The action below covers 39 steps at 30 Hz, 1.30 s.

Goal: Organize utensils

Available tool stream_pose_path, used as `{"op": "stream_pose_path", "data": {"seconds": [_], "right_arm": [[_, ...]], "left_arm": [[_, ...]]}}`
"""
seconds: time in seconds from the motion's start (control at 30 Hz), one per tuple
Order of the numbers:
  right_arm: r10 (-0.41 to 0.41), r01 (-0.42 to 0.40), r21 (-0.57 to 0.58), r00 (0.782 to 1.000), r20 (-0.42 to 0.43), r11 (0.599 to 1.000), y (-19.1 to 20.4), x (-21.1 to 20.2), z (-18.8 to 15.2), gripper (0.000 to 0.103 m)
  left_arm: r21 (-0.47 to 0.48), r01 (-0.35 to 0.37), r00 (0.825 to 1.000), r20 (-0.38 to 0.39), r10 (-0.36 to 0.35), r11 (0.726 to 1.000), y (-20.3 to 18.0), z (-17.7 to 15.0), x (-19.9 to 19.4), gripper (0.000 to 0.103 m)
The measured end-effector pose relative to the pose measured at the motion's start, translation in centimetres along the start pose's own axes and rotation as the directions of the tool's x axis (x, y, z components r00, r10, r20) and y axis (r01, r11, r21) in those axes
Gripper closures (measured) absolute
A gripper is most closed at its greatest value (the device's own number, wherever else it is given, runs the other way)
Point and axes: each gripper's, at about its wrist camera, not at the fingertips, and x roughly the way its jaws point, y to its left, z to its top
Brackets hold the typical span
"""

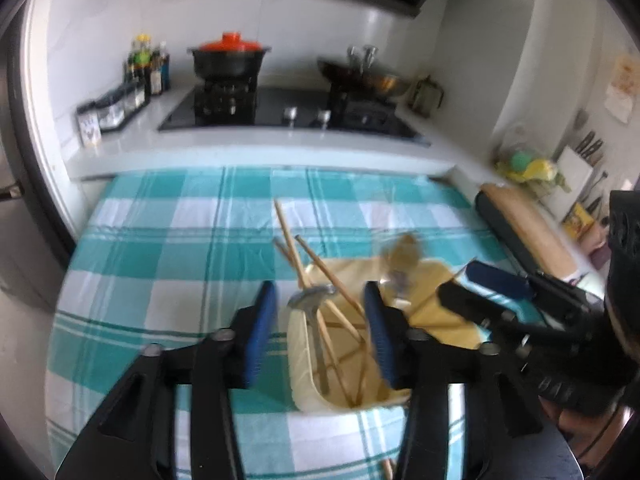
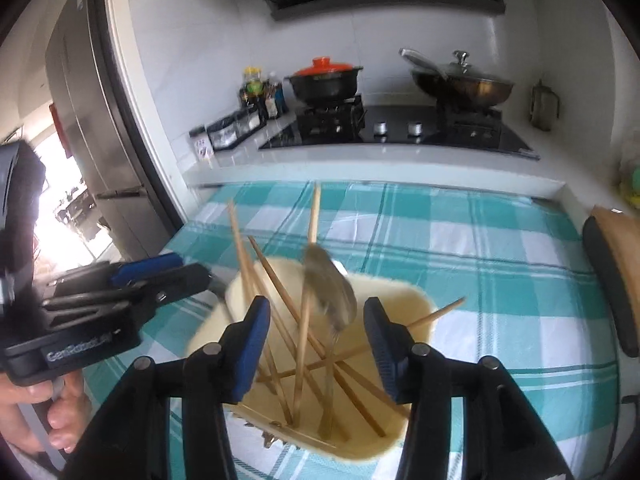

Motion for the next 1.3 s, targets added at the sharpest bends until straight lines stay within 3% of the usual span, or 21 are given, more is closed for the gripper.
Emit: {"op": "stream_pose_path", "data": {"seconds": [0.07,0.17,0.27,0.4,0.5,0.57,0.77,0.97,1.3], "right_arm": [[-0.001,0.002,-0.031,0.999,0.044,1.0,0.7,-3.5,1.2,0.052],[-0.02,0.032,-0.096,0.992,0.124,0.995,2.0,-10.2,1.6,0.039],[-0.05,0.076,-0.143,0.983,0.178,0.987,2.6,-16.6,-0.5,0.035],[-0.084,0.109,-0.15,0.983,0.162,0.983,1.9,-20.2,-5.3,0.029],[-0.146,0.162,-0.149,0.983,0.112,0.975,0.9,-19.9,-11.1,0.029],[-0.193,0.195,-0.119,0.981,0.028,0.974,-0.2,-17.8,-16.1,0.029],[-0.246,0.243,-0.035,0.959,-0.141,0.969,-1.8,-12.3,-25.8,0.029],[-0.299,0.3,-0.013,0.943,-0.149,0.954,-2.3,-10.1,-27.9,0.029],[-0.316,0.325,0.013,0.928,-0.198,0.946,-3.1,-8.5,-28.8,0.029]], "left_arm": [[0.017,-0.008,0.999,0.049,0.007,1.0,0.1,0.3,-3.8,0.022],[0.066,-0.002,0.997,0.075,-0.003,0.998,0.1,-0.7,-9.2,0.01],[0.121,-0.013,0.998,0.061,0.006,0.993,0.1,-3.3,-12.8,0.004],[0.175,-0.05,0.999,0.002,0.051,0.983,-0.3,-10.9,-15.0,0.003],[0.147,-0.066,0.996,-0.045,0.073,0.987,-0.7,-16.3,-13.8,0.003],[0.104,-0.06,0.994,-0.083,0.069,0.993,-0.9,-19.8,-11.8,0.003],[0.003,-0.087,0.987,-0.134,0.086,0.996,-1.6,-24.7,-6.0,0.004],[0.012,-0.172,0.974,-0.15,0.172,0.985,-1.5,-25.4,-2.3,0.004],[0.002,-0.242,0.953,-0.189,0.238,0.97,-0.1,-26.7,-0.9,0.004]]}}
